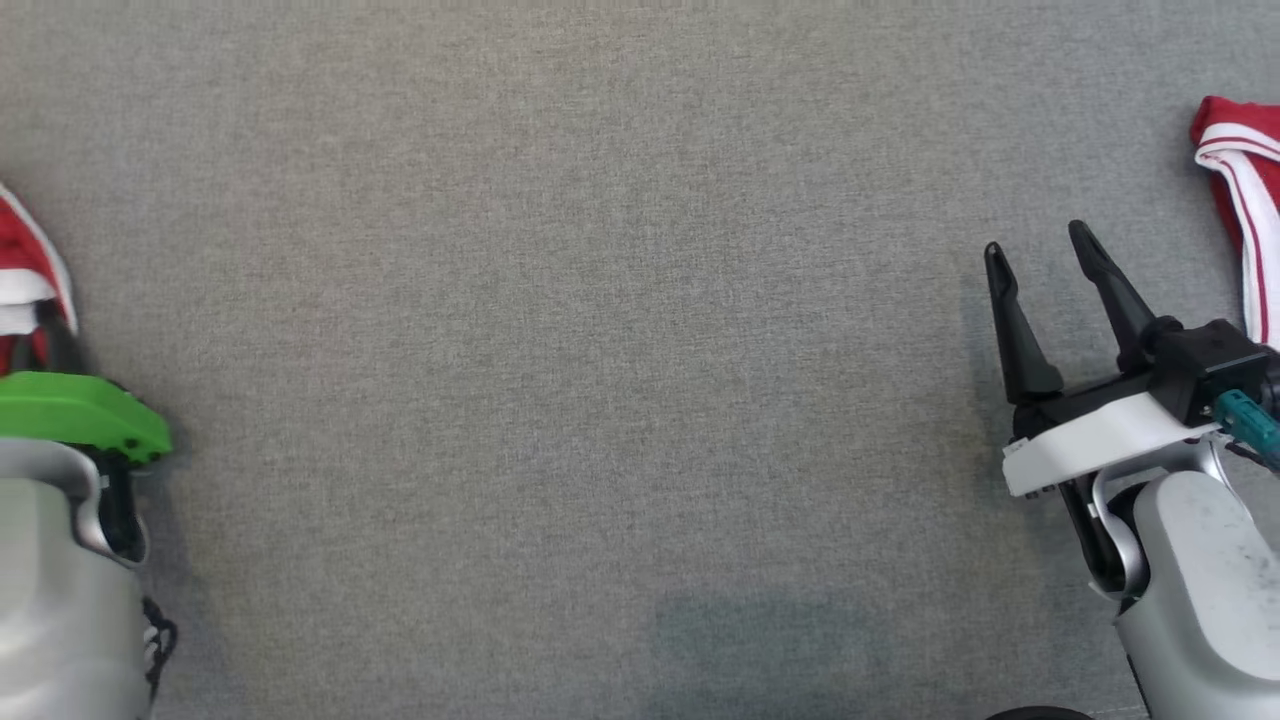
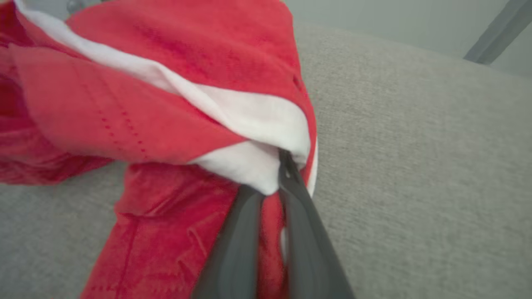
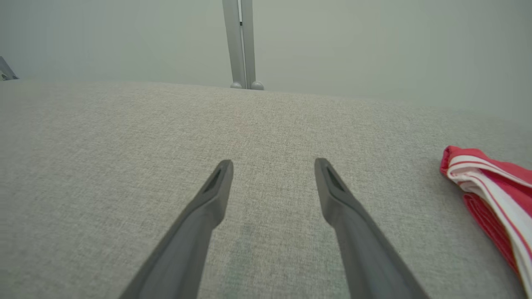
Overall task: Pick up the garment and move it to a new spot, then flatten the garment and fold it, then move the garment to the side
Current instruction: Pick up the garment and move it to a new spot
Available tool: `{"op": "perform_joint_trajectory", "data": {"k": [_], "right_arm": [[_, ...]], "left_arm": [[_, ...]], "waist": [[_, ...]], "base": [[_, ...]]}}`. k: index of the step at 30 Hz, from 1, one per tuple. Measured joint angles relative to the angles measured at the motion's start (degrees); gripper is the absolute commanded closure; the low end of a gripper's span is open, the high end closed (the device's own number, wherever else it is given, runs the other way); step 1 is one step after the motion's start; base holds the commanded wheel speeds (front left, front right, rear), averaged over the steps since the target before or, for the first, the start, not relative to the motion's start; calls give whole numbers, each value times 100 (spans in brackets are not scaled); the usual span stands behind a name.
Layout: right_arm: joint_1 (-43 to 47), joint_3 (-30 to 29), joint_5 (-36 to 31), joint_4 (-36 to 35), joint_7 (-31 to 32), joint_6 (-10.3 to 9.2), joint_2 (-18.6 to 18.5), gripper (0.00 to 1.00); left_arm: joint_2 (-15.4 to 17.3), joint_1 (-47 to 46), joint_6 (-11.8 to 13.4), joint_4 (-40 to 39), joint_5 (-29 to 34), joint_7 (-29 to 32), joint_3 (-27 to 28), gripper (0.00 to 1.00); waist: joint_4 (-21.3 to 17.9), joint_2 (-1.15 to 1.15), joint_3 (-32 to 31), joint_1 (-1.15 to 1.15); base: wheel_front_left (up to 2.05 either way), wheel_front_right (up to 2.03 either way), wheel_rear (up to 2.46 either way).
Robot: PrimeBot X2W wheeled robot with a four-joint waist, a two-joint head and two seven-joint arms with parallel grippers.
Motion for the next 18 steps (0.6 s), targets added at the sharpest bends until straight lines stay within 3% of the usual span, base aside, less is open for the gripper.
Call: {"op": "perform_joint_trajectory", "data": {"k": [8,13,18], "right_arm": [[3,166,59,182,0,0,417,0],[58,176,111,269,0,0,571,0],[194,96,135,336,1,0,667,0]], "left_arm": [[-516,550,-162,-1367,747,7,-446,100],[-1022,818,-183,-1971,875,8,-1341,100],[-1318,1086,-191,-2246,512,7,-2308,100]], "waist": [[-122,0,-435,0],[-329,0,-665,0],[-574,0,-849,0]], "base": [[0,0,0],[0,0,0],[0,0,0]]}}
